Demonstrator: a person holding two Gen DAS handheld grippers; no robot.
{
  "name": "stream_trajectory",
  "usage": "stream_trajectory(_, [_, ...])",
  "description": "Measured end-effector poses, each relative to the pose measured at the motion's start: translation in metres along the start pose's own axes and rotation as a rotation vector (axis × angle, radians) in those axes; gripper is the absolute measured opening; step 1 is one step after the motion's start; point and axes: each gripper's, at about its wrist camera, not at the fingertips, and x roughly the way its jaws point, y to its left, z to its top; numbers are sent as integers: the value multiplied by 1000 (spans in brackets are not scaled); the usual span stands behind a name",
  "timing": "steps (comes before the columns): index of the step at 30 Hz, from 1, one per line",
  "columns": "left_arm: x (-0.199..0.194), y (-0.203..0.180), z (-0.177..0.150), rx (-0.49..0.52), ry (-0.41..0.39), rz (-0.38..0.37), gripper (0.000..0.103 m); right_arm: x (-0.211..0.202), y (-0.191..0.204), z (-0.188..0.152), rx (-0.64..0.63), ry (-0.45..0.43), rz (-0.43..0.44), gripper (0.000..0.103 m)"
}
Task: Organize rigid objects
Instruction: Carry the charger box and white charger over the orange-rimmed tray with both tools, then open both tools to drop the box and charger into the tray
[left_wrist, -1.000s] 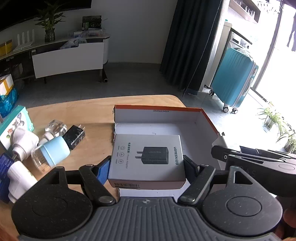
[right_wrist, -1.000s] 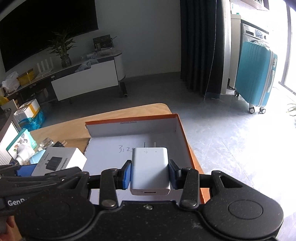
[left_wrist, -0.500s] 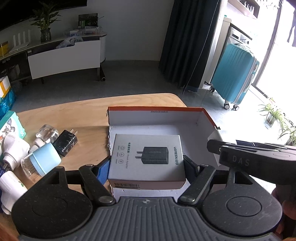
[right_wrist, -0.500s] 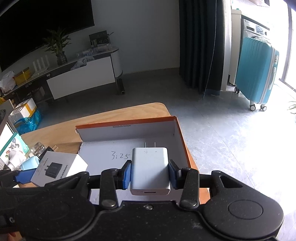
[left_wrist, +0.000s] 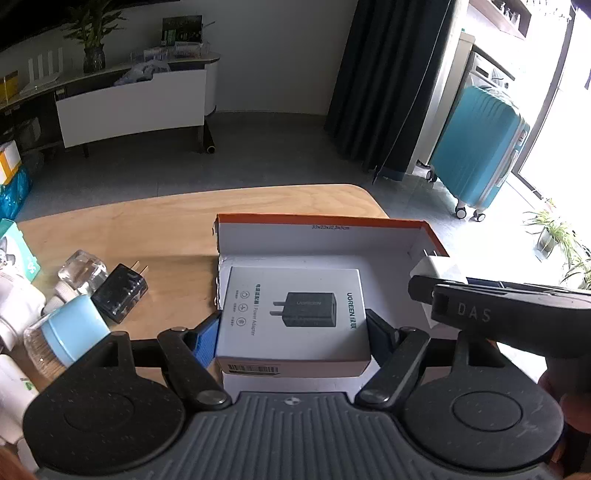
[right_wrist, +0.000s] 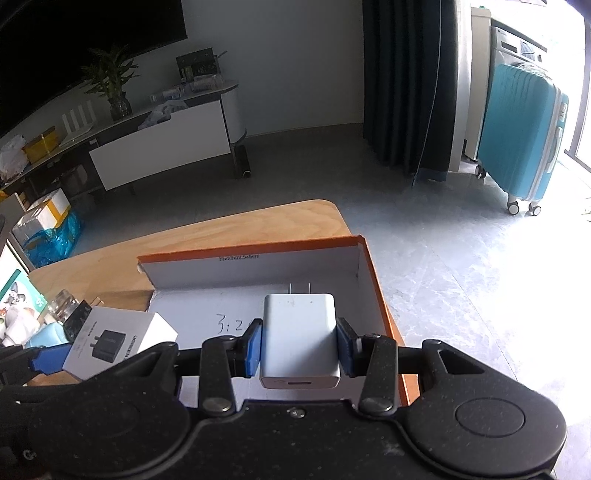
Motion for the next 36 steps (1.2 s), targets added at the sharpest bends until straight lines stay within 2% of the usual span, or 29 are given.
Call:
stream_trajectory(3, [5, -1, 4, -7, 4, -12, 79, 4, -3, 3, 13, -9, 13, 50])
stream_trajectory(4, [7, -2, 5, -4, 5, -13, 79, 4, -6, 5, 28, -36, 23, 51])
stream_trajectory(5, [8, -4, 6, -1, 4, -13, 79, 2, -9, 8, 38, -66, 27, 56])
stream_trajectory(8, [13, -8, 9, -2, 3, -16, 79, -10, -16, 12, 67, -125, 54, 57])
stream_trajectory(10, [18, -11, 9, 1, 10, -21, 79, -26, -20, 11, 63, -164, 3, 57])
stream_trajectory(12, [22, -15, 10, 2, 26, -35, 79, -33, -22, 10, 65, -171, 1, 57])
stream_trajectory(14, [24, -18, 10, 9, 32, -42, 86, -48, -24, 5, 52, -186, 4, 57])
stream_trajectory(15, [23, -19, 9, 17, 34, -48, 96, -54, -24, 3, 44, -192, -1, 57])
stream_trajectory(18, [18, -20, 4, 23, 35, -28, 98, -62, -21, -1, 24, -185, 1, 61])
stream_trajectory(22, [5, -13, 0, 1, 54, -3, 98, -74, -13, -13, 25, -180, -21, 77])
stream_trajectory(26, [-14, -5, -5, -12, 58, 58, 101, -79, -10, -22, 32, -159, -13, 84])
stream_trajectory(33, [-50, 8, -21, 7, 34, 130, 103, -88, 6, -43, 62, -106, 1, 86])
stream_trajectory(36, [-60, 19, -28, -28, 30, 137, 103, -89, 10, -45, 61, -94, 2, 86])
